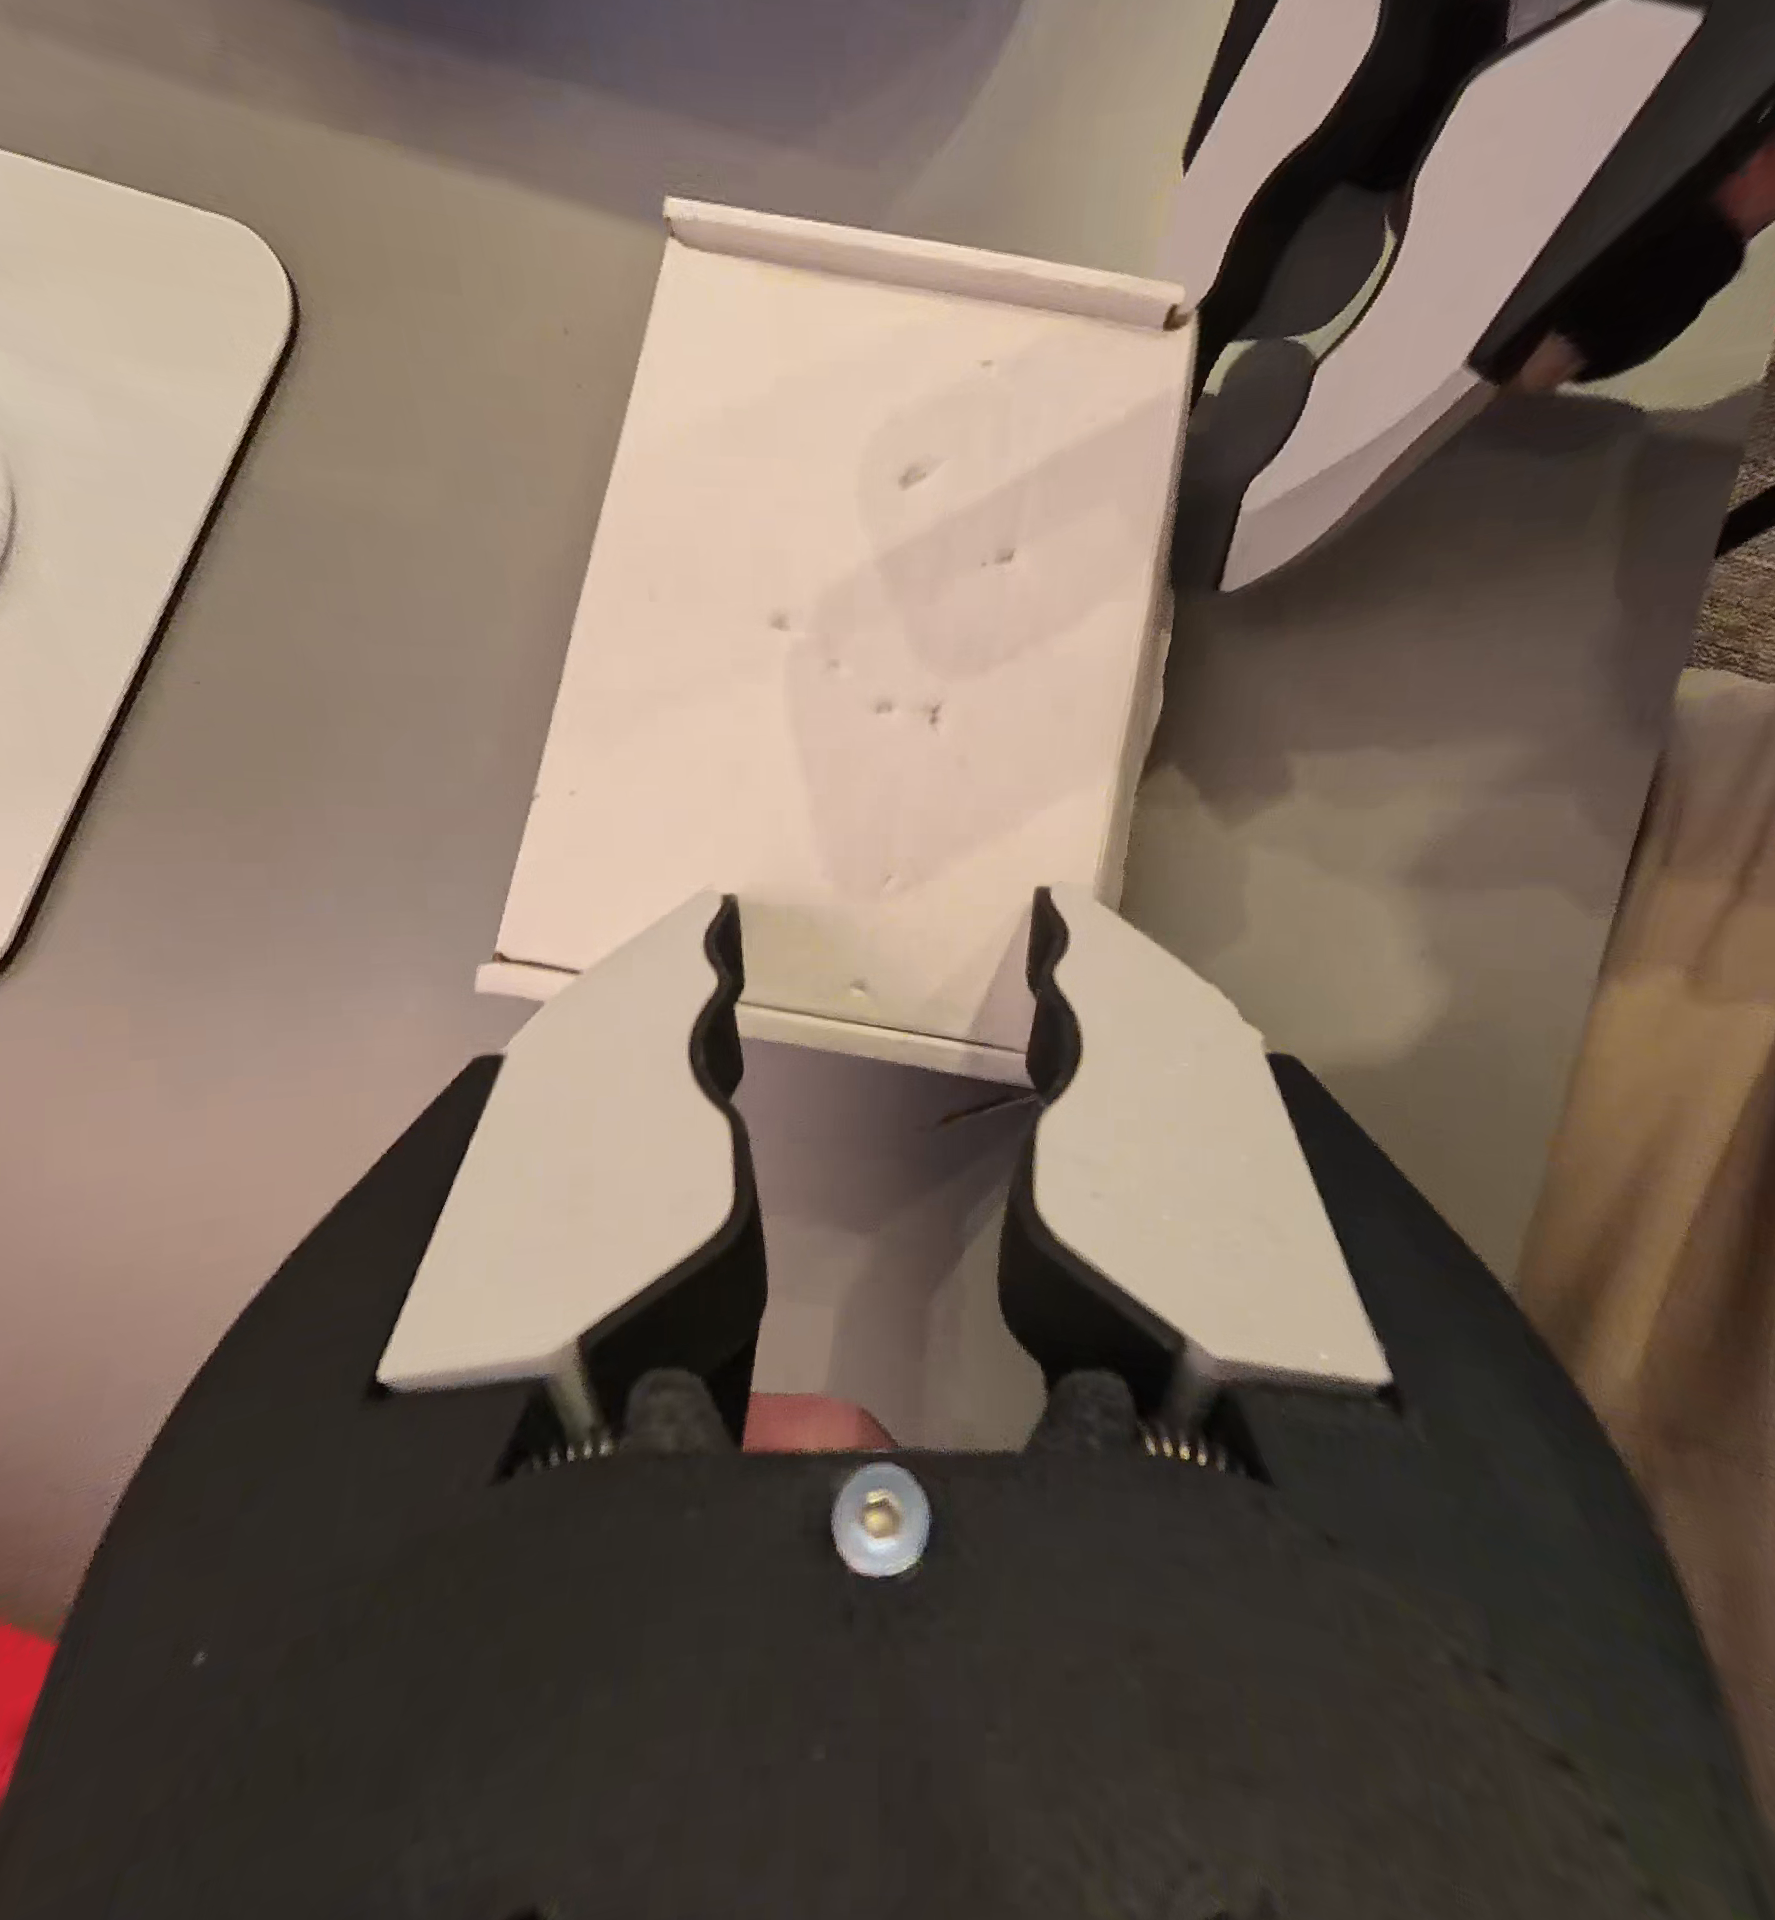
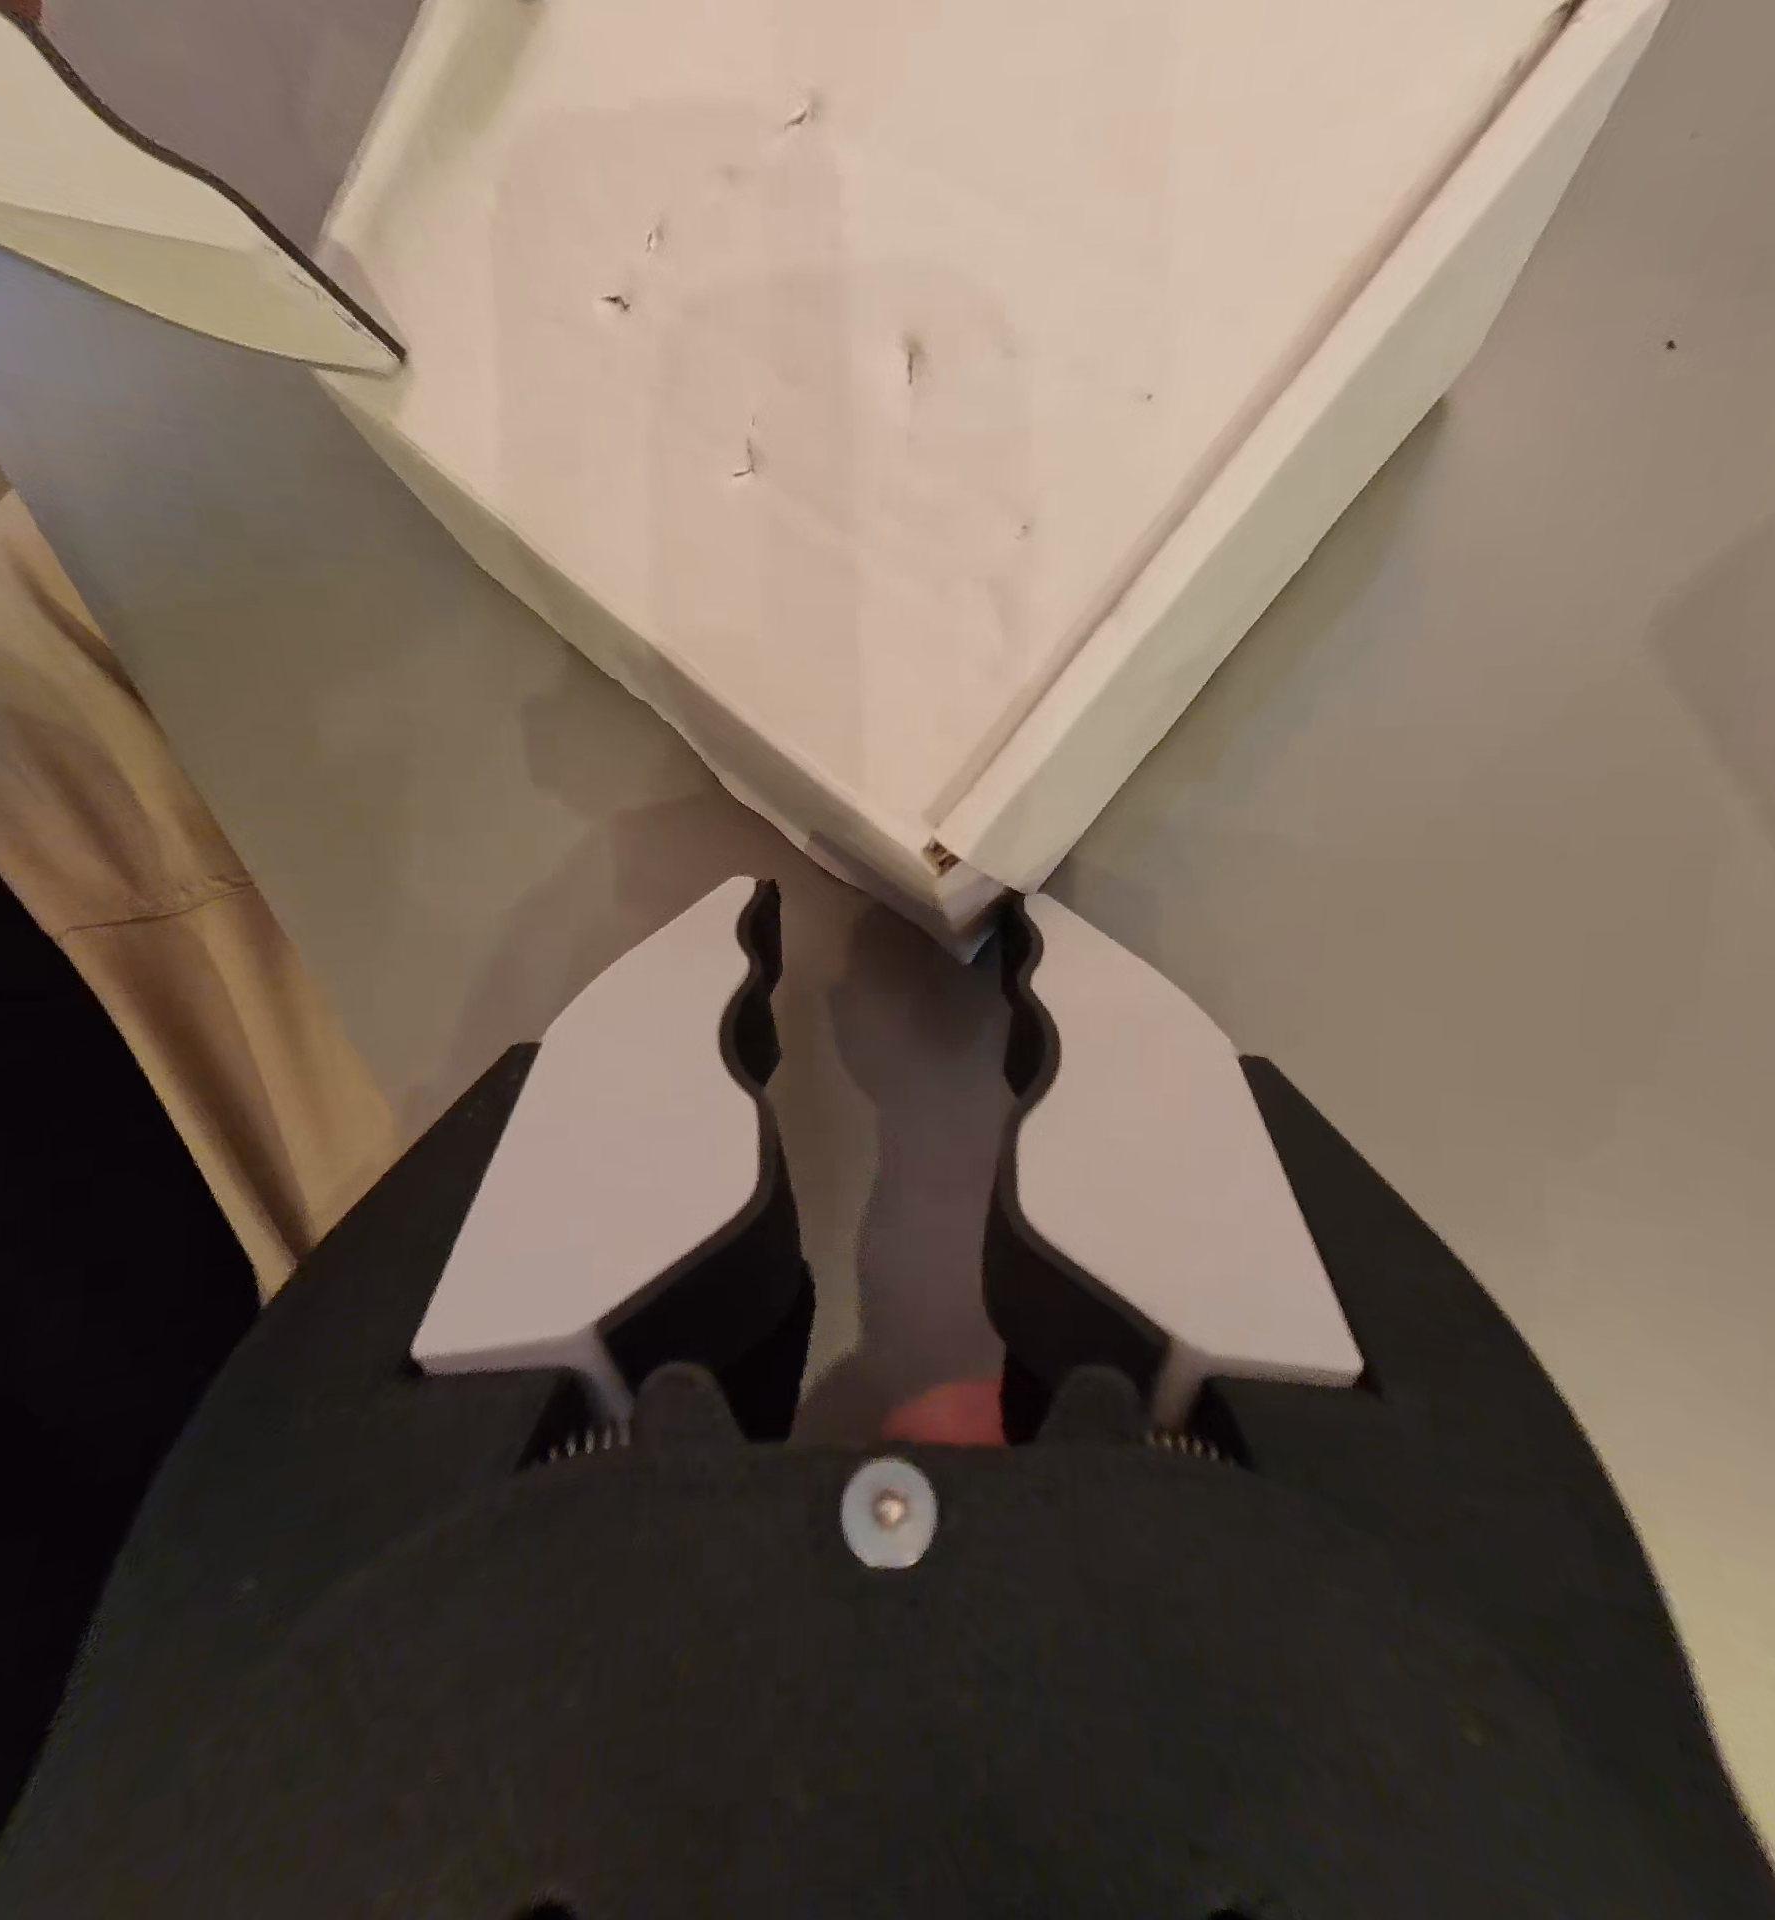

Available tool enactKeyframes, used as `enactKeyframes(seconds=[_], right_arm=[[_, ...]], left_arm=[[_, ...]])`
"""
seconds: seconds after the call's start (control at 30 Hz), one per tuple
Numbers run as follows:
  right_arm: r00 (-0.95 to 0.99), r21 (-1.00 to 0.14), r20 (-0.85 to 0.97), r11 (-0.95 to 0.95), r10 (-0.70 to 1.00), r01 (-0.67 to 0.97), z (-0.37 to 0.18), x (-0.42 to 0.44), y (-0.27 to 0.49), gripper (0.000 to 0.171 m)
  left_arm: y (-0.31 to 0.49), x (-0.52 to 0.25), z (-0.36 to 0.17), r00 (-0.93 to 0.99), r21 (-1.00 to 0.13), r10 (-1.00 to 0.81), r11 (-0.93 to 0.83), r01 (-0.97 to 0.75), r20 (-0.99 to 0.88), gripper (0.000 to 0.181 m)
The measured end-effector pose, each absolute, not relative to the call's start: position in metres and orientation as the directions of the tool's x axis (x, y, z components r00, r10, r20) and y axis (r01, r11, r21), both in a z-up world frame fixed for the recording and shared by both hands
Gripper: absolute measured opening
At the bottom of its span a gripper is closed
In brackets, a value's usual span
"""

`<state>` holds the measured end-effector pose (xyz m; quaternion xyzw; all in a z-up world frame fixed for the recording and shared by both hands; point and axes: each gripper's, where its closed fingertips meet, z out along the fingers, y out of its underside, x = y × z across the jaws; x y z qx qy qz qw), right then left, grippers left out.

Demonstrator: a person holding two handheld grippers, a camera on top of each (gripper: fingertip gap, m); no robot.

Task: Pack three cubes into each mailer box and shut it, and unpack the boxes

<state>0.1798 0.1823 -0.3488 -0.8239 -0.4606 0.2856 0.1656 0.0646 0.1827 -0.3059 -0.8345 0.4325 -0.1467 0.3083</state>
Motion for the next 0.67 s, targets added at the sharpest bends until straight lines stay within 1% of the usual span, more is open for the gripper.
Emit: enactKeyframes(seconds=[0.03, 0.1, 0.13, 0.23, 0.3, 0.33, 0.5, 0.67], right_arm=[[0.419, -0.541, -0.298, -0.514, 0.857, 0.666, -0.35, 0.18, 0.184, 0.038], [0.445, -0.545, -0.297, -0.533, 0.845, 0.647, -0.351, 0.182, 0.189, 0.026], [0.451, -0.544, -0.313, -0.547, 0.836, 0.636, -0.351, 0.182, 0.19, 0.023], [0.454, -0.544, -0.323, -0.555, 0.831, 0.629, -0.351, 0.182, 0.189, 0.022], [0.448, -0.538, -0.352, -0.57, 0.822, 0.622, -0.351, 0.182, 0.185, 0.021], [0.448, -0.535, -0.366, -0.578, 0.816, 0.617, -0.351, 0.183, 0.184, 0.02], [0.444, -0.524, -0.425, -0.614, 0.789, 0.59, -0.35, 0.183, 0.18, 0.018], [0.43, -0.504, -0.463, -0.629, 0.775, 0.591, -0.349, 0.184, 0.17, 0.017]], left_arm=[[0.182, 0.066, -0.306, 0.587, -0.646, -0.809, -0.437, -0.626, -0.021, 0.051], [0.182, 0.066, -0.306, 0.595, -0.65, -0.803, -0.442, -0.618, -0.02, 0.05], [0.182, 0.066, -0.306, 0.603, -0.653, -0.797, -0.45, -0.609, -0.013, 0.05], [0.183, 0.067, -0.306, 0.621, -0.655, -0.784, -0.464, -0.596, -0.01, 0.05], [0.184, 0.068, -0.306, 0.634, -0.655, -0.774, -0.473, -0.589, -0.011, 0.049], [0.183, 0.07, -0.306, 0.627, -0.657, -0.779, -0.468, -0.591, -0.009, 0.045], [0.185, 0.07, -0.307, 0.644, -0.647, -0.765, -0.485, -0.588, -0.011, 0.043], [0.187, 0.073, -0.307, 0.649, -0.644, -0.76, -0.479, -0.596, -0.035, 0.03]])
